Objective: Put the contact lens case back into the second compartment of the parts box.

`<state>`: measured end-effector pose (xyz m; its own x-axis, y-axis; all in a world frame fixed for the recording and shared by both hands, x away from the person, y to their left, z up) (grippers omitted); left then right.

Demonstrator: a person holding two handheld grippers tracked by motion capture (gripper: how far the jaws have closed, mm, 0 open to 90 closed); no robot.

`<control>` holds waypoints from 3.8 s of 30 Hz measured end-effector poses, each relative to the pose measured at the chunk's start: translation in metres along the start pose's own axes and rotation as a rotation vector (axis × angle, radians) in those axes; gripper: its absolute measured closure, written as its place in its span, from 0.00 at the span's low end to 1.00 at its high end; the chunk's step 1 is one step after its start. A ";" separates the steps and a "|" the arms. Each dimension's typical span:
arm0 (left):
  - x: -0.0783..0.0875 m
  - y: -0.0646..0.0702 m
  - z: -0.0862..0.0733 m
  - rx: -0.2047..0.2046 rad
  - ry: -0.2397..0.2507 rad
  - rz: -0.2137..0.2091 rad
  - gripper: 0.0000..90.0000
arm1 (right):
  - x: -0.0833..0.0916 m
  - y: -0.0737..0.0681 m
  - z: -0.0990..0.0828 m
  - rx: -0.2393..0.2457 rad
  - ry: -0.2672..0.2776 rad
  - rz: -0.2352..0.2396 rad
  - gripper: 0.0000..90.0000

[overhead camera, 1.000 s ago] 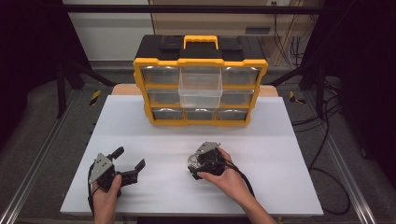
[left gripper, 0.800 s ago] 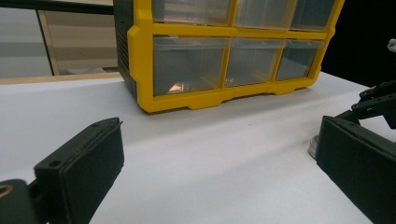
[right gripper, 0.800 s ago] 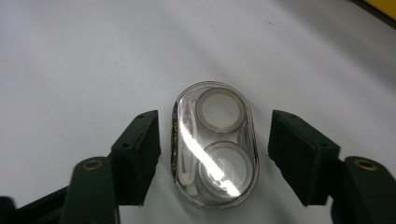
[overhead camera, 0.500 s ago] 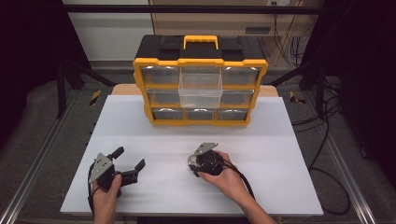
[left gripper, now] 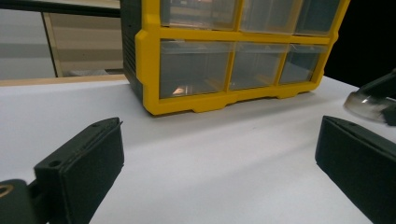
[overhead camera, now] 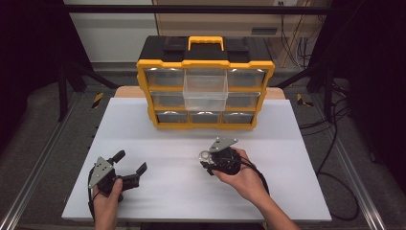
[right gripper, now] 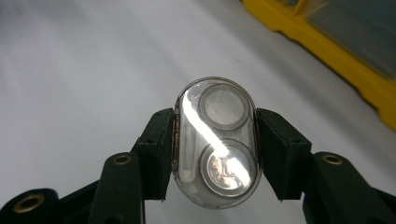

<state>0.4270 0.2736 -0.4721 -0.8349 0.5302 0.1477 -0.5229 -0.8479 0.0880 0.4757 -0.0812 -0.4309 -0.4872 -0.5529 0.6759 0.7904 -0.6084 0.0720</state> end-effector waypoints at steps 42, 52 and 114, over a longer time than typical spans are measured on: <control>0.009 -0.019 0.002 0.053 0.044 0.037 0.01 | 0.161 0.080 0.079 -0.068 0.130 -0.222 0.55; 0.008 -0.019 0.002 0.054 0.043 0.037 0.01 | 0.172 0.086 0.104 -0.051 0.148 -0.241 0.55; 0.007 -0.013 0.001 0.014 0.024 0.047 0.01 | 0.133 0.092 0.191 -0.066 0.289 -0.183 0.55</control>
<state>0.4281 0.2886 -0.4707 -0.8625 0.4896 0.1279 -0.4806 -0.8717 0.0958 0.5547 -0.1018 -0.1946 -0.7113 -0.5635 0.4202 0.6588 -0.7428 0.1192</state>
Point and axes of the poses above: each handheld gripper's, and its own axes: x roughly backward along the jaws, z roughly out of its top, y roughly to its right, the point moved 1 cm from there along -x, roughly forward along the jaws
